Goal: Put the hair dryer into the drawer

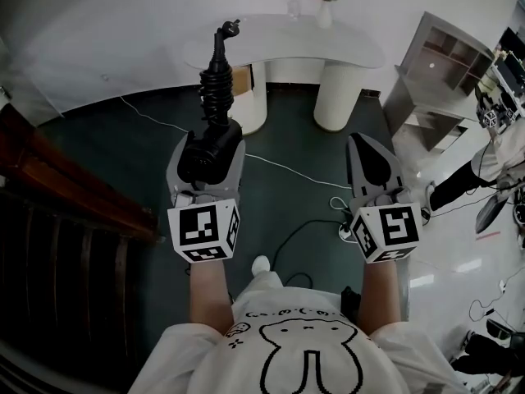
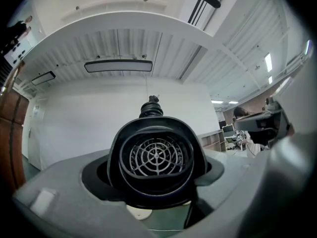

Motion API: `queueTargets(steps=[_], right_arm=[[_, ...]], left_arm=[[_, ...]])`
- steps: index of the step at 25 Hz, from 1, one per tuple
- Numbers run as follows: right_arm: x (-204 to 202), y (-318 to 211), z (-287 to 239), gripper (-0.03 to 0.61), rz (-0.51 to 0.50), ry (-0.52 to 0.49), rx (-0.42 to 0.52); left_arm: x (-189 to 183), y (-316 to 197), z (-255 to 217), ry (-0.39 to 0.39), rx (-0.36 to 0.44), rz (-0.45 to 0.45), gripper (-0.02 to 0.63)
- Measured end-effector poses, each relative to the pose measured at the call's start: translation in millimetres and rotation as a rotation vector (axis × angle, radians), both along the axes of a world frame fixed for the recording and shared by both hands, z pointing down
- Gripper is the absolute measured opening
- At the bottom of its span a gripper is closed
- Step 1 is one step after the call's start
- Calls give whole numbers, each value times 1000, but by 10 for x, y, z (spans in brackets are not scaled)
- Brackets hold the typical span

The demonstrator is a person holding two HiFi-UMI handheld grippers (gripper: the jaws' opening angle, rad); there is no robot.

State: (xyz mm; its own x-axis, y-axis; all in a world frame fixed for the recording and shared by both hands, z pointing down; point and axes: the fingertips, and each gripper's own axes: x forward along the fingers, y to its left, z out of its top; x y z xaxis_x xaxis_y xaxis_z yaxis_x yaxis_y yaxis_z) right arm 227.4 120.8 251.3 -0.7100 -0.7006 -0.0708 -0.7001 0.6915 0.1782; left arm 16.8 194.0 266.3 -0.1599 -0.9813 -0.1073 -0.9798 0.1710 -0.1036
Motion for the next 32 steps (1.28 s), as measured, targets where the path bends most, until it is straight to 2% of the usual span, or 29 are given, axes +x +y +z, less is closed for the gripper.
queueTargets(steps=[16,26,32], right_arm=[[-116,-77,66,2,-57,-3,-4],[-114,-160,91,2,-65,8,-26],[-110,-167,125,2,-113,8,-28]], left_arm=[[17,31,-38,-56,-10,-42,360],[-2,-16,-4,-21,-15,-53,360],[57,41,-16,-26,-22,-98,360]])
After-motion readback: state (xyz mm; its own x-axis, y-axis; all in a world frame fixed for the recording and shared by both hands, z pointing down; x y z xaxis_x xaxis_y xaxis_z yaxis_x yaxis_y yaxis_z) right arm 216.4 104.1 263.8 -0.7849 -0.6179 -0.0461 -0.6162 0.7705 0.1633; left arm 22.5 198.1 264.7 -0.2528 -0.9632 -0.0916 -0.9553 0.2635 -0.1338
